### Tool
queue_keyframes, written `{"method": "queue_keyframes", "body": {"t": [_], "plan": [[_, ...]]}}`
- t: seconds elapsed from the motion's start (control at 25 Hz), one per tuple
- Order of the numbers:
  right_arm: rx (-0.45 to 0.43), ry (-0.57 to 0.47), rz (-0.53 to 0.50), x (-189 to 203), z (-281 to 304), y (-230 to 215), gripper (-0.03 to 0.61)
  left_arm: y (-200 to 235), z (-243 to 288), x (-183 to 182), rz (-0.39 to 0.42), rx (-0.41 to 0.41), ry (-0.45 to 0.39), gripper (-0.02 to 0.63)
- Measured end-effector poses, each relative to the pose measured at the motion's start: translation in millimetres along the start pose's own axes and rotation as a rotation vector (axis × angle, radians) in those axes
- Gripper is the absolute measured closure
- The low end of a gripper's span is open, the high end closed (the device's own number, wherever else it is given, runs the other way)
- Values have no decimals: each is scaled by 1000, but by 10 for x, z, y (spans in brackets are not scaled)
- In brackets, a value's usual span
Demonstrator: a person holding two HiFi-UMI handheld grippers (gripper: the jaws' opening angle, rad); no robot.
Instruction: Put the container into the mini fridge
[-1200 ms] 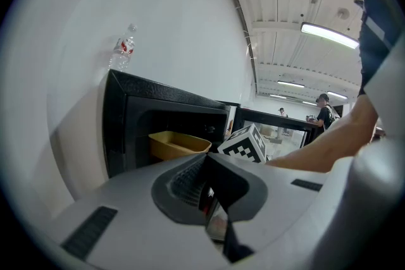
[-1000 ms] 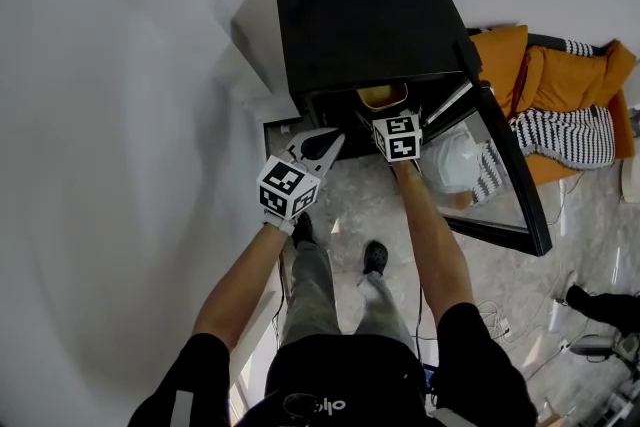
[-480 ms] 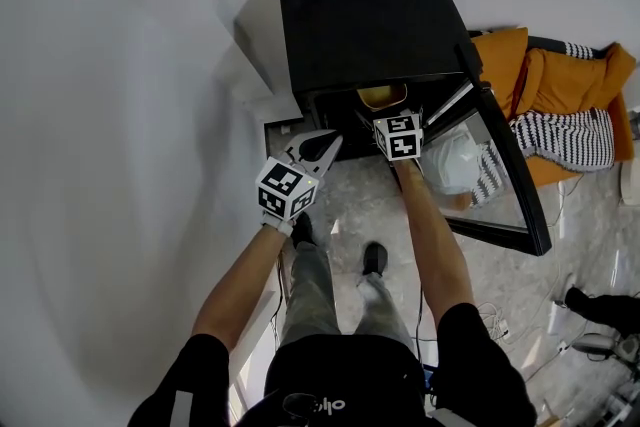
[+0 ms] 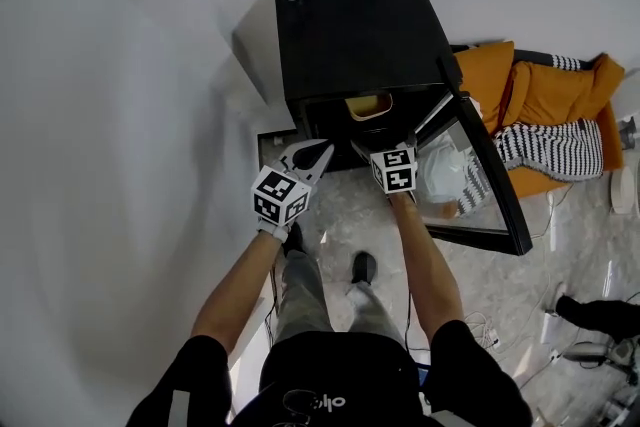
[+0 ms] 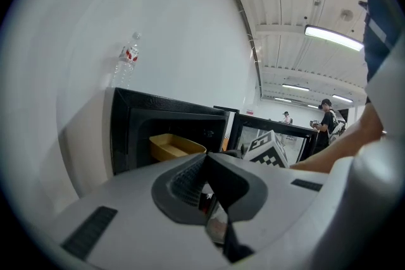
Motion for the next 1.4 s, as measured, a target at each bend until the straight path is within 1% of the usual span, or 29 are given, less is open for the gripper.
{"method": "queue_keyframes", "body": {"t": [0.16, 0.24, 0.36, 0.44, 0.48, 0.68, 0.84, 0.96, 1.16, 1.24, 1.4], "plan": [[-24, -22, 2, 22, -350, 85, 21, -149, -49, -30, -2, -12, 2, 606], [-36, -41, 5, 7, -551, 138, 25, -231, -102, -14, -18, -28, -2, 606], [-64, -62, -1, -16, -838, 240, 89, -371, -184, 3, -48, -52, -12, 606], [-80, -72, -11, -31, -1023, 289, 111, -481, -235, -3, -62, -64, -26, 606], [-86, -79, -12, -39, -1118, 304, 133, -540, -264, -7, -68, -71, -34, 606], [-121, -108, -11, -66, -1582, 384, 276, -805, -451, -20, -96, -107, -58, 606], [-143, -137, -17, -131, -1894, 418, 361, -969, -582, -135, -93, -137, -84, 606], [-144, -160, -23, -143, -2127, 406, 431, -1133, -636, -175, -83, -166, -82, 606], [-147, -179, -12, -87, -2441, 377, 516, -1363, -679, -182, -72, -165, -84, 606], [-150, -181, -11, -49, -2539, 342, 536, -1449, -673, -177, -68, -163, -89, 606], [-160, -183, -4, 15, -2680, 281, 558, -1572, -663, -194, -57, -161, -96, 606]]}}
Point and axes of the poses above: the fingertips, and each gripper's own axes: z forward along the fingers, y to its left, x out of its underside, the point moved 5 cm from there along -z, backward along the fingers, and after that the axes turned 7 degrees about y, right-handed, at the moved point
